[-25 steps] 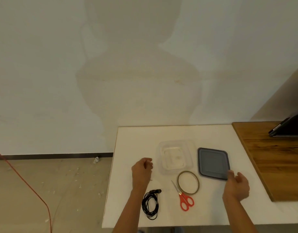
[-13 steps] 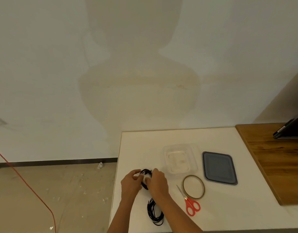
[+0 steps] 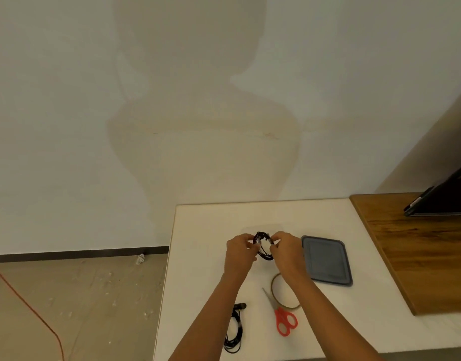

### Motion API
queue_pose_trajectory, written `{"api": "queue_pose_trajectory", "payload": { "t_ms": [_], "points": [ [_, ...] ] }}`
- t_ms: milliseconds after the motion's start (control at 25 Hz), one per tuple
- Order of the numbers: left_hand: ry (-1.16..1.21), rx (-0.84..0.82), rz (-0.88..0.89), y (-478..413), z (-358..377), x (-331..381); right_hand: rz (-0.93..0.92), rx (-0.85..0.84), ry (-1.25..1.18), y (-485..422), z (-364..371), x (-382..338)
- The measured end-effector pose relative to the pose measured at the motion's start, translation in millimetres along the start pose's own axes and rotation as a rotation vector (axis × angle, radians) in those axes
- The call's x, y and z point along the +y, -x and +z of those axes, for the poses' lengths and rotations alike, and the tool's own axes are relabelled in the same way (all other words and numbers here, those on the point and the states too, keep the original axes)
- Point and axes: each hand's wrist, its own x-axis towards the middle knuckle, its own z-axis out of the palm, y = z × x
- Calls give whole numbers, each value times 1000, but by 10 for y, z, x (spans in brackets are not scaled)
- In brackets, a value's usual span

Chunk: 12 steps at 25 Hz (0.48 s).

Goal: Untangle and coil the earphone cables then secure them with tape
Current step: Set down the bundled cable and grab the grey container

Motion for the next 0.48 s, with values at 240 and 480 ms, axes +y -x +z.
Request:
{"api": "queue_pose_trajectory", "payload": {
  "t_ms": [240, 480],
  "points": [
    [-190, 79, 13, -83, -58, -3, -86, -6, 140, -154, 33, 120],
    [-449, 19, -268, 727, -645, -642, -185, -261, -90, 989, 97, 225]
  ]
}}
